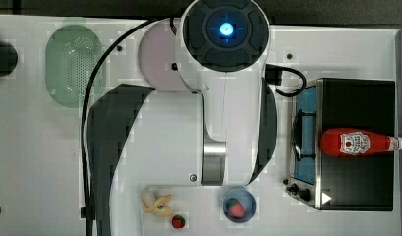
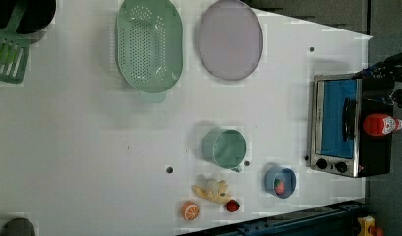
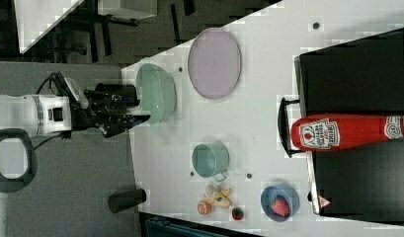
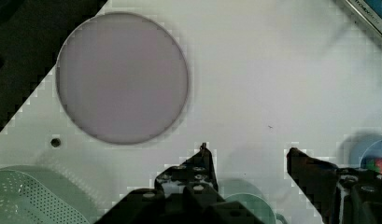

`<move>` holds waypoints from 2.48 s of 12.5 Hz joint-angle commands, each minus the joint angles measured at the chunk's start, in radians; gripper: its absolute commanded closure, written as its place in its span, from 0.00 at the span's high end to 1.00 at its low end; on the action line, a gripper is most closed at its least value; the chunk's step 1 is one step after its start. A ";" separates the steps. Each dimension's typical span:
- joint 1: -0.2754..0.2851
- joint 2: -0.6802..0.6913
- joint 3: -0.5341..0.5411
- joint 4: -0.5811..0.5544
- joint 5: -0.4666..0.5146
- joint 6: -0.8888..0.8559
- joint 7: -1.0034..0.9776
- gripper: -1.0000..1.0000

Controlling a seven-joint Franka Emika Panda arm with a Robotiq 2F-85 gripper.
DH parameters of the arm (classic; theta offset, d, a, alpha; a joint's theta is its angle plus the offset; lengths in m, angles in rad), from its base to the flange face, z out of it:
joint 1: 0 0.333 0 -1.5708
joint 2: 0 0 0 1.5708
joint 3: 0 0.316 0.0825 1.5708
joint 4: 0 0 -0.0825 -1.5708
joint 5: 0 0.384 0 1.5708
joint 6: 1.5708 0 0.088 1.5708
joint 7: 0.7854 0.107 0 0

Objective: Pick Ketchup from oven and place it on table.

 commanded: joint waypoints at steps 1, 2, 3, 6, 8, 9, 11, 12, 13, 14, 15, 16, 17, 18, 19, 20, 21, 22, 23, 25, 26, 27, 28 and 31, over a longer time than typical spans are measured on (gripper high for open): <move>-0.015 -0.308 -0.080 -0.118 -0.018 -0.212 -0.066 0.78; -0.015 -0.308 -0.080 -0.118 -0.018 -0.212 -0.066 0.93; -0.016 -0.306 -0.090 -0.118 -0.018 -0.210 -0.066 1.00; -0.034 -0.255 -0.220 -0.118 -0.020 -0.166 -0.066 1.00; -0.038 -0.207 -0.310 -0.118 -0.020 -0.129 -0.066 1.00; -0.039 -0.182 -0.353 -0.117 -0.020 -0.091 -0.066 1.00; -0.042 -0.125 -0.451 -0.117 -0.020 0.042 -0.067 1.00; -0.043 -0.099 -0.489 -0.117 -0.020 0.090 -0.067 1.00; -0.044 -0.080 -0.517 -0.117 -0.020 0.118 -0.067 1.00; -0.045 -0.043 -0.563 -0.116 -0.020 0.155 -0.067 1.00; -0.046 -0.012 -0.592 -0.116 -0.020 0.180 -0.067 1.00; -0.047 0.025 -0.616 -0.116 -0.020 0.210 -0.067 1.00; -0.050 0.066 -0.634 -0.116 -0.016 0.237 -0.065 1.00; -0.055 0.110 -0.653 -0.116 0.036 0.257 -0.043 1.00; -0.059 0.142 -0.665 -0.116 0.105 0.257 -0.026 1.00; -0.063 0.168 -0.671 -0.116 0.122 0.259 -0.026 1.00; -0.068 0.189 -0.673 -0.116 0.128 0.272 -0.026 1.00; -0.072 0.210 -0.673 -0.116 0.141 0.300 -0.026 1.00; -0.076 0.236 -0.673 -0.117 0.167 0.333 -0.026 1.00; -0.080 0.283 -0.673 -0.118 0.191 0.335 -0.026 1.00; -0.082 0.293 -0.673 -0.119 0.197 0.335 -0.026 1.00; -0.084 0.300 -0.673 -0.124 0.204 0.335 -0.026 1.00; -0.085 0.302 -0.671 -0.130 0.207 0.335 -0.026 1.00; -0.084 0.299 -0.670 -0.128 0.209 0.335 -0.026 0.61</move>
